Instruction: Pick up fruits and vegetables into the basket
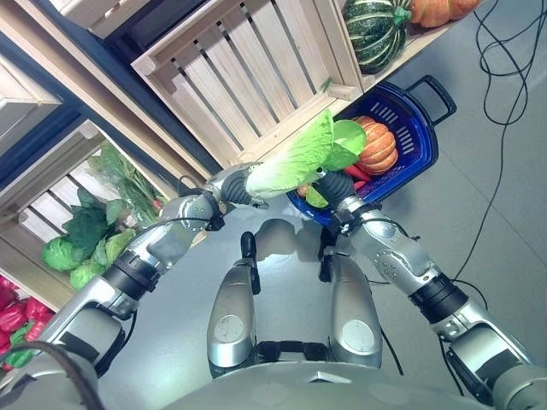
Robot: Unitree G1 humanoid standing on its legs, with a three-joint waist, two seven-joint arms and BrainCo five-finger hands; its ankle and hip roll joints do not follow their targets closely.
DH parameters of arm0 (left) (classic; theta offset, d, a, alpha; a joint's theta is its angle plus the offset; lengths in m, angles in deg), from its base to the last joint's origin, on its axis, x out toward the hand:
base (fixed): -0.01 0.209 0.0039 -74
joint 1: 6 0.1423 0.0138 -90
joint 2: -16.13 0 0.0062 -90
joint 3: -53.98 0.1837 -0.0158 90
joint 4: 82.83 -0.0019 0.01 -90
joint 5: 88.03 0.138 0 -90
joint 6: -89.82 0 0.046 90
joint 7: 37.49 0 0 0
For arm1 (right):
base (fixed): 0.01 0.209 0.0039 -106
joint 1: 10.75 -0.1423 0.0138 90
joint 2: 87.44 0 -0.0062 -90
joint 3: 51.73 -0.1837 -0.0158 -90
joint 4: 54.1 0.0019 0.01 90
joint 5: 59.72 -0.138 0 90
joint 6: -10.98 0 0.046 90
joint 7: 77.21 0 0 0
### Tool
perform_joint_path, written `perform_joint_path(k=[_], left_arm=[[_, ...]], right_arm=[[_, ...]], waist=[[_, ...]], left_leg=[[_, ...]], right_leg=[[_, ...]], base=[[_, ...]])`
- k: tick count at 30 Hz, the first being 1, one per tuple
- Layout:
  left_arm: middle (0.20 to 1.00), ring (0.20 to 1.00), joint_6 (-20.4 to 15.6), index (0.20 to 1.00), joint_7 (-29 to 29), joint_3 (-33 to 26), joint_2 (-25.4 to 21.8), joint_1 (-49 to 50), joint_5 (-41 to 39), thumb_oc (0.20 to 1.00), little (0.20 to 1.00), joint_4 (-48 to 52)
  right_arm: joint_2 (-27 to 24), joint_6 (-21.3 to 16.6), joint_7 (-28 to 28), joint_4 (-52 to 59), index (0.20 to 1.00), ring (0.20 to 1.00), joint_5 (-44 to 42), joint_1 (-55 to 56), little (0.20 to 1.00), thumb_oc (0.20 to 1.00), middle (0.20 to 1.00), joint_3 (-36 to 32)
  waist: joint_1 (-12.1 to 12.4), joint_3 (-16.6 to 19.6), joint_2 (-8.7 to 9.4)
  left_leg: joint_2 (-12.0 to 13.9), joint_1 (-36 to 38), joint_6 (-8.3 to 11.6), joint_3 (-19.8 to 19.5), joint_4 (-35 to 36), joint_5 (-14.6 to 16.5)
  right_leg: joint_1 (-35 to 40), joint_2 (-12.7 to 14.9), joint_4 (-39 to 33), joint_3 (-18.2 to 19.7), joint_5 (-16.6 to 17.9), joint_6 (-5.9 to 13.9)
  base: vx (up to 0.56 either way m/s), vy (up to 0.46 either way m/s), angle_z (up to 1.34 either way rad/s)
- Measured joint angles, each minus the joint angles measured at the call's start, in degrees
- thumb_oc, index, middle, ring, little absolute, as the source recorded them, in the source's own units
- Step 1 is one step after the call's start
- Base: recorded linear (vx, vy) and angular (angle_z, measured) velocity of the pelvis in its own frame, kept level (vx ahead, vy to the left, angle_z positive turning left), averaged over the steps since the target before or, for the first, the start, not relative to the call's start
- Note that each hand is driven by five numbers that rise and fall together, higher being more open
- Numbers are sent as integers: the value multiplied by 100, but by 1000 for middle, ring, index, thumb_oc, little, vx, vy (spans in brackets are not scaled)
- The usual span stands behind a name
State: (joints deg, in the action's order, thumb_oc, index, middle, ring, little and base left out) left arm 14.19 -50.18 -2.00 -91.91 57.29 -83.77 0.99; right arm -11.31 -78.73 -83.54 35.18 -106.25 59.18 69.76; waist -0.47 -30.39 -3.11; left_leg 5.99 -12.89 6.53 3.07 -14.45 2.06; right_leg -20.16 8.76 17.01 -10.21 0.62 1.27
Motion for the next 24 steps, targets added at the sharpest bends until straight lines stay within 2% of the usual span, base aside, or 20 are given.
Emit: perform_joint_path(k=[2,4,6,8,10,13,24], left_arm=[[1000,1000,76,1000,-16,4,87,188,-459,1000,1000,-176],[1000,1000,82,1000,-25,2,231,467,-803,1000,1000,-608],[1000,1000,224,1000,-87,43,364,722,-1012,1000,1000,-1066],[1000,1000,391,1000,-50,14,765,1218,-1457,1000,1000,-2030],[1000,1000,270,1000,103,-209,945,1568,-1567,1000,1000,-2249],[1000,1000,92,1000,129,-396,1043,1525,-1611,1000,1000,-2529],[1000,1000,-616,1000,388,-612,1091,1350,-1554,1000,1000,-2849]], right_arm=[[-146,-25,85,32,200,200,51,104,200,200,200,-63],[-110,-177,153,165,200,200,62,399,200,200,200,-461],[-88,-423,148,266,200,200,69,493,200,200,200,-720],[-22,-916,28,631,200,200,131,577,200,200,200,-1433],[-54,-1269,-108,841,200,200,250,562,200,200,200,-2067],[-205,-1508,-348,847,200,200,295,418,200,200,200,-2569],[-432,-1594,-1082,105,200,200,491,324,200,200,200,-2686]], waist=[[-34,-2,-3],[-95,-4,-7],[-178,-13,-4],[-286,-23,-14],[-280,-24,-13],[-286,-28,-4],[-268,-41,10]], left_leg=[[5,-84,-1,55,-3,1],[15,-143,-1,114,-2,1],[18,-163,-9,140,-1,7],[22,-236,-21,215,-4,14],[30,-353,-26,248,-12,10],[69,-547,-40,261,-97,29],[129,-1596,10,235,-529,59]], right_leg=[[-109,-7,5,15,11,1],[-183,-8,4,23,17,-5],[-216,-12,3,34,41,-5],[-316,-9,8,72,48,3],[-464,-14,32,91,55,-6],[-634,-39,66,99,35,13],[-1707,-23,591,126,-40,-122]], base=[[-27,-14,-8],[-38,-22,-7],[-42,-25,-7],[-46,-38,-9],[-54,-56,-4],[-40,-70,-4],[21,-68,1]])
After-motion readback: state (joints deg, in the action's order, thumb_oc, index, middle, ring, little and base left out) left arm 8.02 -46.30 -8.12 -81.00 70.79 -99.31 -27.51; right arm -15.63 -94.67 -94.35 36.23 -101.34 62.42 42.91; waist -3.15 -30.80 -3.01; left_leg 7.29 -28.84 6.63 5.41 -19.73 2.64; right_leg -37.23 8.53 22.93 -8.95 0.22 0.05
